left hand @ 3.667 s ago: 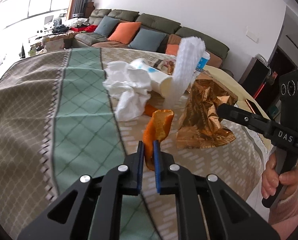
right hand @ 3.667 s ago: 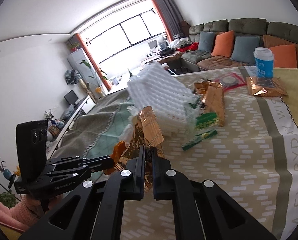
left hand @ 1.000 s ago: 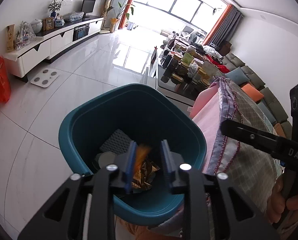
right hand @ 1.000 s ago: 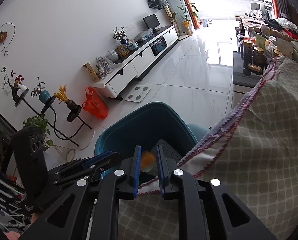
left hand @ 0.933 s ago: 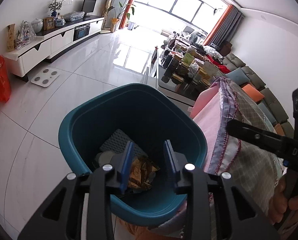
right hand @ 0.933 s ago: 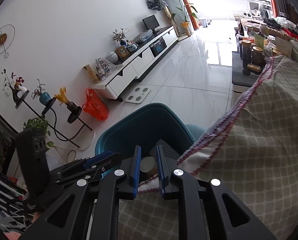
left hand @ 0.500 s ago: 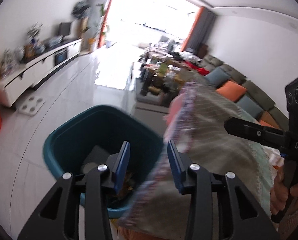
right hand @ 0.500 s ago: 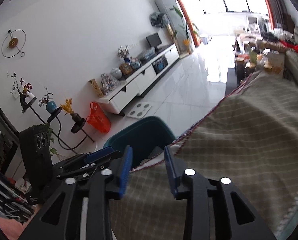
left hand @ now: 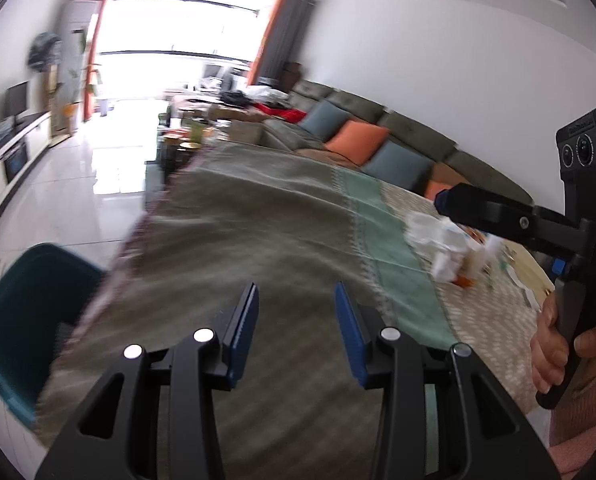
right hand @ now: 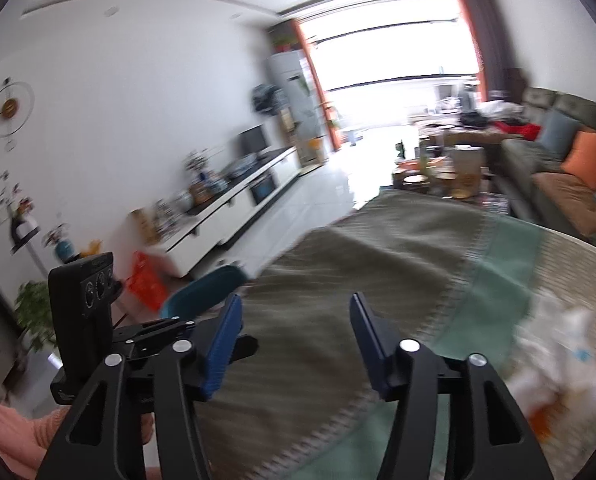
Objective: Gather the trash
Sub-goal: 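Move both open tools back over the trash on the bed, then grasp the white tissue with the left tool while the right tool grasps the white foam net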
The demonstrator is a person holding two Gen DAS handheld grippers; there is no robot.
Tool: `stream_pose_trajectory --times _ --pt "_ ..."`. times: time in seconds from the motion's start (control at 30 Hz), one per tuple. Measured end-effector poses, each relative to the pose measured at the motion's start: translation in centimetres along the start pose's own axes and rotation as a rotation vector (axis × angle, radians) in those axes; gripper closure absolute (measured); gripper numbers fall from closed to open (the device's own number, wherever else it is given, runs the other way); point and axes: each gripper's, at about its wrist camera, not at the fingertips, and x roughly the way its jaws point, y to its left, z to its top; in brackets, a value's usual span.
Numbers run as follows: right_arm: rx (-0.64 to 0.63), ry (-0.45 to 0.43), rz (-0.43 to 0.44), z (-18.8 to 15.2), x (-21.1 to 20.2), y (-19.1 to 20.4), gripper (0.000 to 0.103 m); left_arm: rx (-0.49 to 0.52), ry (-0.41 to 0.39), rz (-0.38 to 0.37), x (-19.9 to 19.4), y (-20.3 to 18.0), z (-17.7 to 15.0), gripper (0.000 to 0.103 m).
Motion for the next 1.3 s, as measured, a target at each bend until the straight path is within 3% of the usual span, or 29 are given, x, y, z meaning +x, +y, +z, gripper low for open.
stream_pose_trajectory --times 0.23,0.63,0.87,1.17,1.23,1.3 --pt "0.108 -0.064 -0.174 -2.1 -5.5 -5.6 0.043 0.100 0.061 -0.098 4.1 -5.6 0.1 0.062" --pt "0.224 -0.161 -0.398 -3.9 -11.3 -13.4 0.034 0.234 0.162 -0.185 9.9 -13.0 1.1 0.061" --pt "0.225 -0.145 -0.434 -4.0 -11.0 -16.0 0.028 0.262 0.209 -0.185 12.5 -14.5 1.8 0.061" --pt "0.183 -0.107 -0.377 -3.7 -9.8 -16.9 0.026 0.283 0.283 -0.182 15.7 -16.0 2.4 0.061" --pt "0.170 -0.097 -0.359 -3.8 -9.6 -16.9 0.035 0.283 0.302 -0.194 16.2 -16.0 2.5 0.061" --pt "0.157 -0.079 -0.348 -3.8 -9.3 -16.8 0.059 0.274 0.309 -0.197 16.6 -16.1 2.5 0.061"
